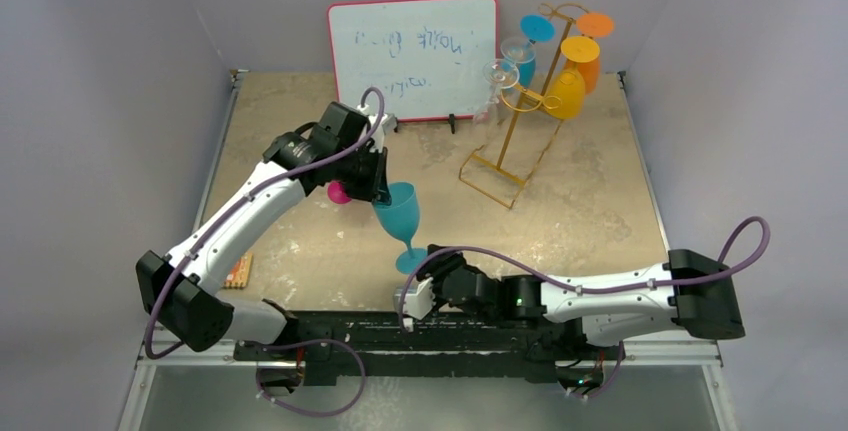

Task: Take the wine glass off the wine glass rack
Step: Place the wine glass at the center of the board.

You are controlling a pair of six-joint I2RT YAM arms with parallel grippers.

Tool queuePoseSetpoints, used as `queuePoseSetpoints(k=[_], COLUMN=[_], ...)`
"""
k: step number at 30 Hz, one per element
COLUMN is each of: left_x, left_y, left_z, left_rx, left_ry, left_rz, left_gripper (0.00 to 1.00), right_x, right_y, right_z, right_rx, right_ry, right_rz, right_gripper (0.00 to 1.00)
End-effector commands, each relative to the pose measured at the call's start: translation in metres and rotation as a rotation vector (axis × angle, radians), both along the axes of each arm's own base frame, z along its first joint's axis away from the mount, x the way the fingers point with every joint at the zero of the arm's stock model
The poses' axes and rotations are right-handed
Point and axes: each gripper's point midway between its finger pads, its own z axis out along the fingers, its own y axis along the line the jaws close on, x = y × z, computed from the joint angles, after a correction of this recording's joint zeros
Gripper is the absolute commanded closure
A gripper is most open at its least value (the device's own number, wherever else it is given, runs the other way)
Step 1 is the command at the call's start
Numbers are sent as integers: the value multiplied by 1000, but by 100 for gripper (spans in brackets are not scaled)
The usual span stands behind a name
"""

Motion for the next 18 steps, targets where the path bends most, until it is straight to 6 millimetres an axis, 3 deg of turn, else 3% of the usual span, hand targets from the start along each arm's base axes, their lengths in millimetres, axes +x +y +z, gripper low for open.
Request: queuePoseSetpoints(k=[1, 7, 13, 14, 16, 17, 18], left_x=[8, 22, 52, 56, 68, 73, 77], left_y=[14, 22, 12, 13, 21, 24, 28], left_z=[22, 32, 52, 54, 52, 49, 44], left_rx=[36, 36, -6, 1, 40, 61, 88], left_ry=[-112, -173, -259, -278, -326, -349, -366], left_rz=[49, 164, 283, 294, 332, 343, 350], left_gripper=[100, 100, 100, 100, 100, 100, 100], right_x=[4, -2, -7, -9, -14, -11, -7], right_y=[6, 7, 7, 7, 5, -2, -12], right_z=[38, 66, 100, 101, 95, 90, 83], right_rx=[192, 411, 722, 764, 828, 860, 905], right_ry=[19, 140, 344, 394, 503, 531, 559], right_rz=[-56, -118, -227, -250, -316, -389, -486], right_gripper=[51, 37, 32, 24, 16, 14, 6])
